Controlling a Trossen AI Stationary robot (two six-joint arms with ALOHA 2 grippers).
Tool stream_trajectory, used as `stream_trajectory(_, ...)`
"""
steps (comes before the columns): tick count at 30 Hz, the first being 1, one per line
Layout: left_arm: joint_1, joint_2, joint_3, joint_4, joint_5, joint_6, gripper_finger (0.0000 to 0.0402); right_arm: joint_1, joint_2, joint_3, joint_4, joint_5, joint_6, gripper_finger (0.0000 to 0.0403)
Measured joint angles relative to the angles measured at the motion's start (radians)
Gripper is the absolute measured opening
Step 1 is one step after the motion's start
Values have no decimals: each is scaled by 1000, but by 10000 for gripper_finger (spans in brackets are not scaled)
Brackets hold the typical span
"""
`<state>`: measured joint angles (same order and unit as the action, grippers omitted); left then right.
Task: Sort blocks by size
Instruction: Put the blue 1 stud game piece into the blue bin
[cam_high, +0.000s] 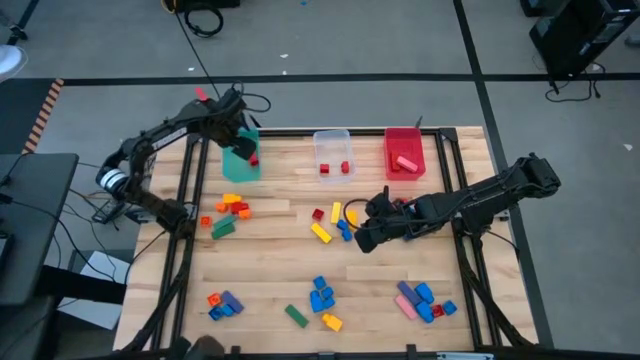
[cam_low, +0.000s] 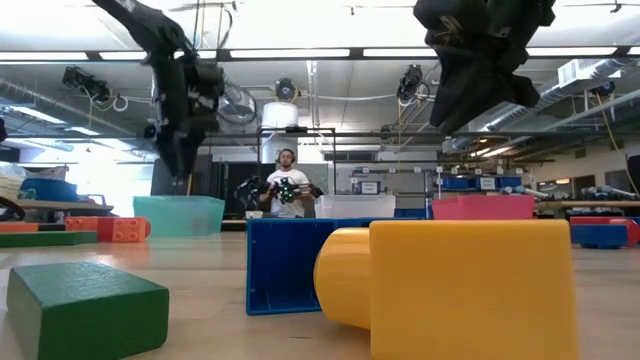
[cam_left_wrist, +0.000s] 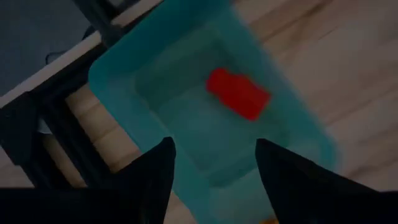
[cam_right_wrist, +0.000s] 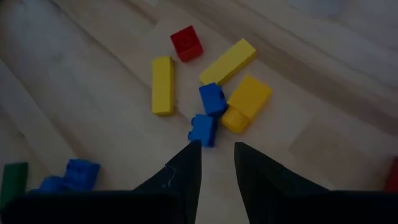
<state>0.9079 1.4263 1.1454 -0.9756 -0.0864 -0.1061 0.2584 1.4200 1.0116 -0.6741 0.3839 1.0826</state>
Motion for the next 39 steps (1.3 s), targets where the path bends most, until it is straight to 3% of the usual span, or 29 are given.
stream_trajectory(8, -213, -209, 0, -3, -2, -233, 232, 0, 0, 0, 0, 8, -165, 110)
stream_trajectory(13, -441, -288, 0, -1, -98, -360, 231, 0, 0, 0, 0, 8, -223, 120)
stream_trajectory(25, -962, -266, 0, 34, -277, -684, 231, -3, 1, 0, -1, -86, -273, 229)
stream_trajectory(31, -1086, -222, -1, 48, -311, -774, 231, 23, 1, -35, 82, -73, -298, 269)
stream_trajectory(39, -1150, -170, -1, 69, -314, -822, 231, 68, 2, -203, 312, -50, -232, 266)
